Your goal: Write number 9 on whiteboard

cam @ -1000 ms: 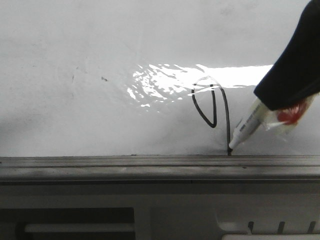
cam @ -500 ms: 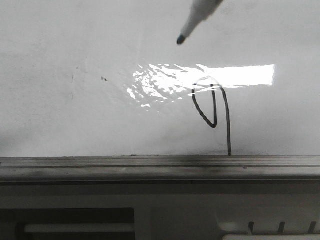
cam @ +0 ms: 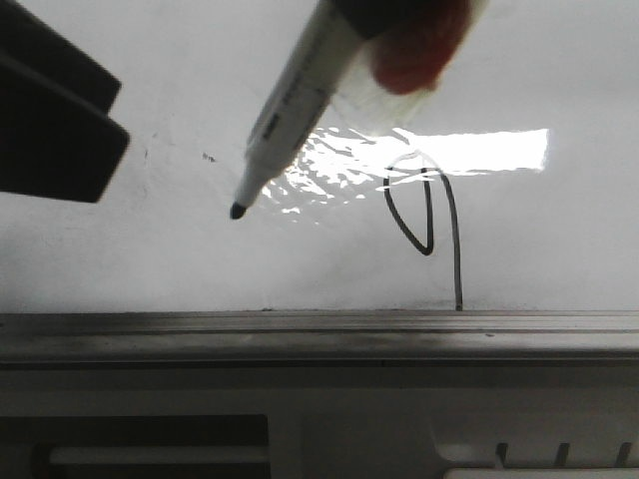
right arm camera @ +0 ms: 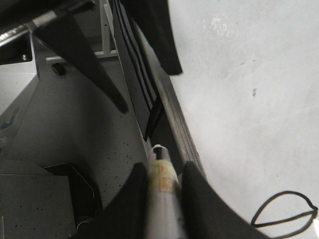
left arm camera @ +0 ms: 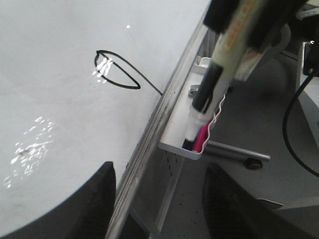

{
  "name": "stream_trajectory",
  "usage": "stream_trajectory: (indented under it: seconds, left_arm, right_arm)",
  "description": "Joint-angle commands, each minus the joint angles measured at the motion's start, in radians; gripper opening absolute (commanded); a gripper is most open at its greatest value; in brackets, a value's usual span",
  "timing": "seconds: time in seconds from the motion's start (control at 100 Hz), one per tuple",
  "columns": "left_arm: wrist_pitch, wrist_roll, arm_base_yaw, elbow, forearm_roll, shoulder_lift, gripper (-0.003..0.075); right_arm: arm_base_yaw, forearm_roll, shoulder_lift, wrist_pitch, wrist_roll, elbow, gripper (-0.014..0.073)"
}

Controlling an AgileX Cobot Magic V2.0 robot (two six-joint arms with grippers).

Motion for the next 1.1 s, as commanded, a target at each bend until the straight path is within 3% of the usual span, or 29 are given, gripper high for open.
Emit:
stream_trajectory:
  seconds: [0.0, 0.22, 0.34, 0.7, 1.02, 1.09]
  left_arm:
    - [-0.012, 0.083, -0.009, -0.057, -0.102, 0.037, 0.0369]
    - [0.035, 0.3, -0.009, -0.077, -0.333, 0.098, 0.0368]
    - [0.069, 0.337, -0.009, -0.077, -0.344, 0.13, 0.0346]
    - [0.066, 0.337, -0.009, -0.077, -0.346, 0.167, -0.002]
    - [0.076, 0.337, -0.007, -0.075, -0.346, 0.18, -0.002]
    - [0.076, 0.337, -0.007, -0.074, -0.346, 0.18, -0.002]
  right_arm:
    - [0.014, 0.007, 0.011, -0.086, -0.024, -0.029, -0.0053]
    - [0.031, 0.007, 0.043, -0.113, -0.027, -0.029, -0.0053]
    - [0.031, 0.007, 0.048, -0.127, -0.027, -0.029, -0.0053]
    - [0.031, 0.042, 0.05, -0.125, -0.027, -0.027, -0.0053]
    - [0.041, 0.053, 0.05, -0.109, -0.027, 0.008, -0.0047]
    - [0.041, 0.053, 0.046, -0.117, -0.027, 0.008, -0.0008]
